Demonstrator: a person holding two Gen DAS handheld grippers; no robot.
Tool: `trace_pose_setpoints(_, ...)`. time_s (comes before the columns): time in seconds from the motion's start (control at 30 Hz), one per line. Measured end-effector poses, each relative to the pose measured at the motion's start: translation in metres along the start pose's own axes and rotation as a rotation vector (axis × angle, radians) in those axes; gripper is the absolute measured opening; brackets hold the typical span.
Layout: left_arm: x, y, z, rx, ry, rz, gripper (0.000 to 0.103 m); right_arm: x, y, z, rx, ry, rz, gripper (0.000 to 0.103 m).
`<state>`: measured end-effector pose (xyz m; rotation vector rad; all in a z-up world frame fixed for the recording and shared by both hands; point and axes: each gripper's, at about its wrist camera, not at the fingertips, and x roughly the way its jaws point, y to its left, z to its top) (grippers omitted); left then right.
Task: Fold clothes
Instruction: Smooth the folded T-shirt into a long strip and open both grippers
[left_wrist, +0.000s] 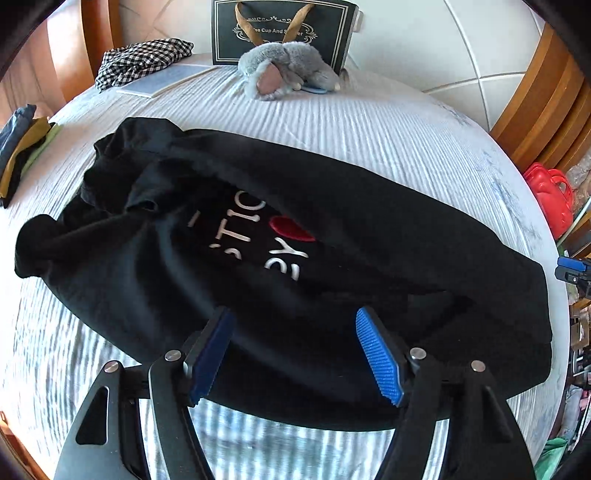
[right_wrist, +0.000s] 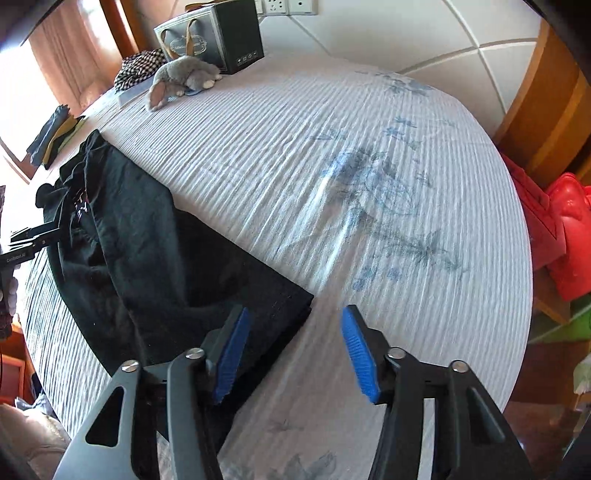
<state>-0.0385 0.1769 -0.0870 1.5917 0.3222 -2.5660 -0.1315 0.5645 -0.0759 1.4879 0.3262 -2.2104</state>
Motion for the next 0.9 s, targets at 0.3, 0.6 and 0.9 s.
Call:
trace_pose_setpoints(0.3, -0.011, -0.050, -0.024, -0.076, -0.029, 0.012, 0.077, 0.001, 0.010, -0.005, -0.361, 0.009, 0.054, 0.041)
trace_pose_setpoints(0.6, -0.024, -0.165, -0.075, -0.290, -0.064, 0.121, 0.078, 0.013, -0.022, -0.025, -0.767, -0.043, 0.166, 0.043)
trace_pose_setpoints(0.9, -0.022, -0.250, -0.098, -0.381, -0.057, 0.147, 0.079, 0.011, -0.017, -0.020, -0.979, -0.081, 0.258, 0.055)
